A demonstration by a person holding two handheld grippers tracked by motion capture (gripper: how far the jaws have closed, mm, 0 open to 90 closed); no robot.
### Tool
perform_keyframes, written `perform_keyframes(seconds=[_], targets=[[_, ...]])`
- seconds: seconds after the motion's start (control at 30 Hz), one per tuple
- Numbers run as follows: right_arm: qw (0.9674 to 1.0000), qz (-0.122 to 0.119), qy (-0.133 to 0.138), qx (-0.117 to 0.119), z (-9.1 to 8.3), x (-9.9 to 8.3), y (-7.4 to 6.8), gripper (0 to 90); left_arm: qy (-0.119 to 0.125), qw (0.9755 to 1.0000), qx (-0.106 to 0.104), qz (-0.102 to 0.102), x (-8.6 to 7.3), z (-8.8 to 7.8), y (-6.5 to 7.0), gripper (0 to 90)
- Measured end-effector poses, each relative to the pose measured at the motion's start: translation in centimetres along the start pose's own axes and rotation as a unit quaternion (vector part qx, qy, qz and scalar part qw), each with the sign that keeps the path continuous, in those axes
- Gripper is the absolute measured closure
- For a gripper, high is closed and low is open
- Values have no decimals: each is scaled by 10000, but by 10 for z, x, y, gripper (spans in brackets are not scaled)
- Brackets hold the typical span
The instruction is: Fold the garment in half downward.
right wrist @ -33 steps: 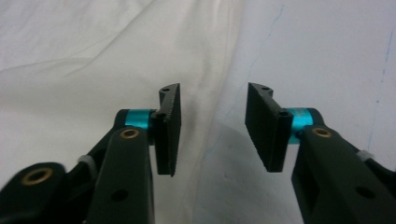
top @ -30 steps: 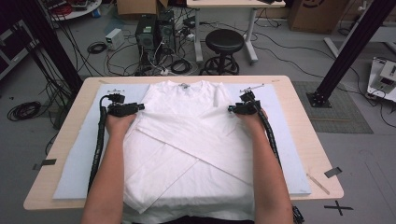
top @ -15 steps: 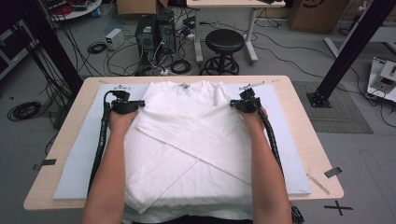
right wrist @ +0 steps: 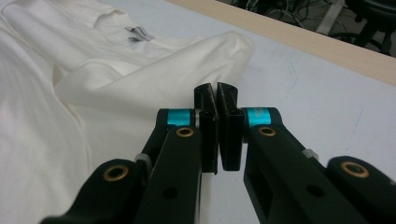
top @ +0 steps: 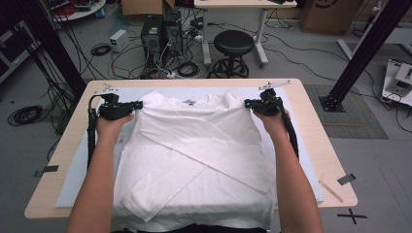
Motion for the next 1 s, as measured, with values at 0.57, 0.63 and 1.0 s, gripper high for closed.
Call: perform_keyframes(seconds=[0.57, 0.63, 1.0], targets=[[9984, -309, 193, 438, -41, -29, -22, 889, 241, 9978, -489, 375, -14, -40, 36, 853], [9980, -367, 226, 455, -44, -33, -24, 889, 265, 9974, -543, 393, -18, -45, 40, 853], [9971, -506, 236, 524, -60, -62, -38, 889, 220, 9946, -878, 511, -44, -65, 63, 851]])
Point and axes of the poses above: each handheld gripper's, and its own axes: z roughly forward along the jaws, x roughly out of its top, y roughly to its right, the point moved 4 cm from there along z, roughly forward along the jaws, and after that the axes turned 10 degrees about z, right-handed, at the moved point
